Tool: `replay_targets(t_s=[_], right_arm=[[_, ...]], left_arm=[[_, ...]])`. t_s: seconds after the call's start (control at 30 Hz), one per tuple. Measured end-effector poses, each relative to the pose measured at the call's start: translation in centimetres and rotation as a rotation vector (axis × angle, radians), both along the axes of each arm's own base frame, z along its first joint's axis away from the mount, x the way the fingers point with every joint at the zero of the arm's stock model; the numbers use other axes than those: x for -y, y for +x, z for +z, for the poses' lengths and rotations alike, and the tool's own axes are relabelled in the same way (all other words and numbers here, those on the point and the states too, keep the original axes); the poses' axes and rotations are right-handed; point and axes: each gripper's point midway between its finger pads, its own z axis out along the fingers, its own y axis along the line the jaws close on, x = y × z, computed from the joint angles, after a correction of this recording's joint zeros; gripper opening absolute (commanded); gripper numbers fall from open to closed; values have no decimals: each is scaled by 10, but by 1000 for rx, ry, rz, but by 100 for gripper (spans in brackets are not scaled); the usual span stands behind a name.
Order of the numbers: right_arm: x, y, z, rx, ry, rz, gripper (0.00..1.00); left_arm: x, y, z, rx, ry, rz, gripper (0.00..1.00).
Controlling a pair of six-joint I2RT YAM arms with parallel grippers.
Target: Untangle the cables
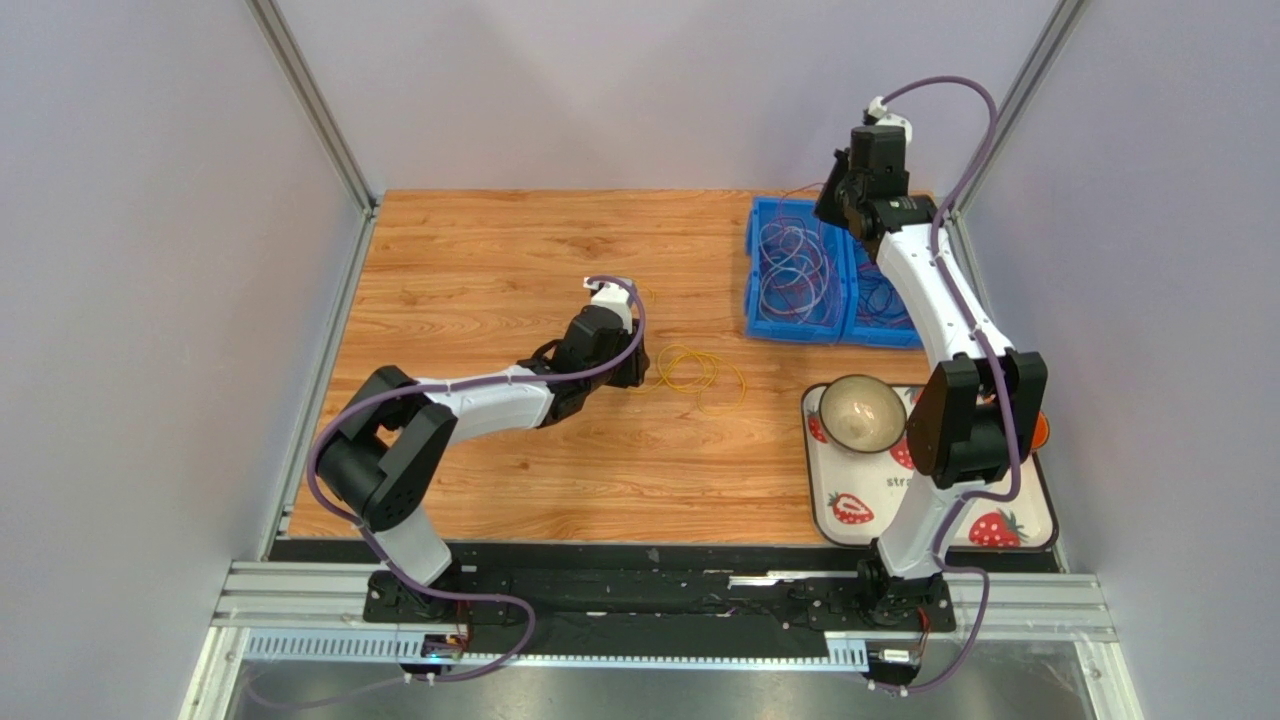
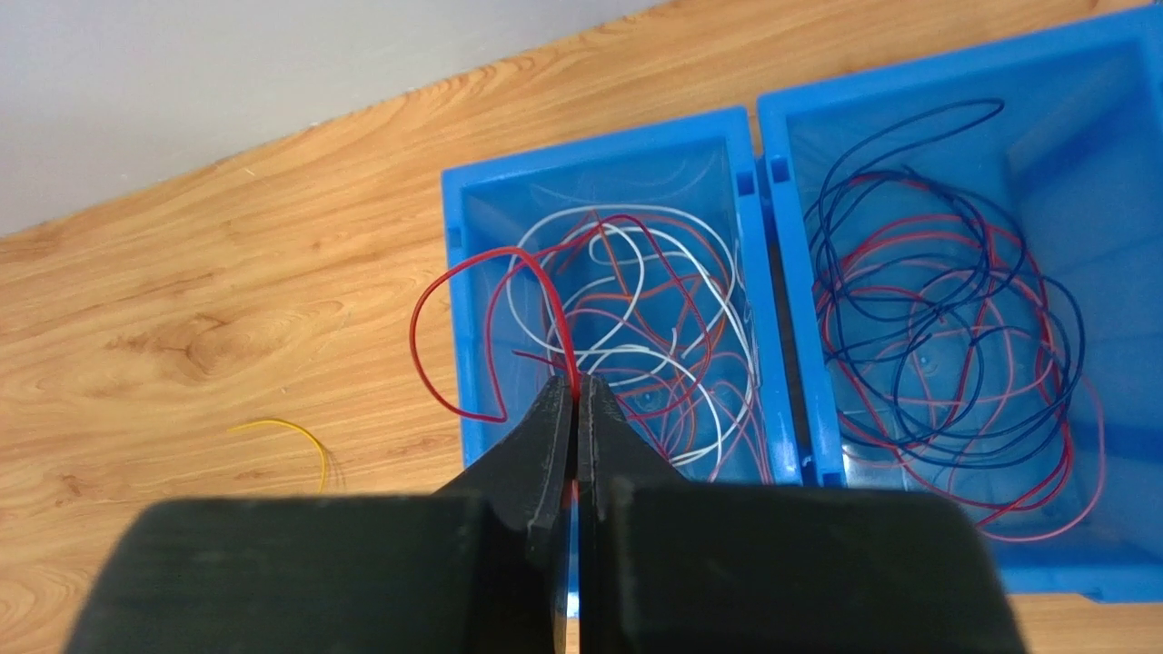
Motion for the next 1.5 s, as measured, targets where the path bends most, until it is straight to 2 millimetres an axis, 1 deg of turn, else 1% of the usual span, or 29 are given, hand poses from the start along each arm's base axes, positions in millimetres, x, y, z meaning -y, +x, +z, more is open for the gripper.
replay_targets(t_s=[0.1,0.13,0.2,0.23,0.3,0.33,0.37,0.43,0.47,0.6,0.73,0.83,0.9,0.97,1.07,1.17,1.27,1.4,1.5], right_arm=[[-1,1,-17,-37,5,2,1],[-2,1,-21,-45,6,4,8],[-3,2,-31,-66,9,4,16],[-3,2,-36,-84,10,4,23],[-4,3,-46,-116,8,5,31],[-4,4,-49,-126,9,5,37],[-4,3,-52,-136,9,5,40],[-4,-1,-57,-160,7,3,44],[-3,-3,-58,-170,6,2,45],[-3,-3,-50,-166,9,1,45],[-3,-11,-33,-149,16,3,45],[-4,-21,-10,-113,29,7,45],[-6,-33,11,-73,40,16,45],[-8,-47,32,-28,49,24,45],[-13,-70,52,20,64,44,46],[-22,-90,59,42,81,70,46],[-29,-106,51,31,93,93,46],[-34,-118,39,6,94,112,46],[-34,-125,36,1,95,115,46]], left_arm=[[0,0,0,1,-1,0,43],[0,0,1,2,-2,0,43],[1,1,1,5,-4,0,42],[1,1,1,5,-5,0,42],[1,1,1,5,-5,-1,43],[1,1,1,5,-5,-1,43],[1,1,1,5,-5,-1,42],[1,0,1,4,-6,-4,43],[2,0,1,3,-7,-5,43],[3,-1,1,0,-12,-15,43],[4,-2,2,-2,-16,-22,43],[5,-2,1,-5,-17,-26,43],[6,-3,-2,-11,-15,-29,43],[8,-3,-7,-23,-12,-36,43],[12,0,-14,-39,-7,-45,43],[19,7,-18,-45,-4,-48,43],[27,16,-19,-47,-3,-50,43],[37,26,-24,-57,3,-51,43],[37,27,-29,-74,11,-47,42]])
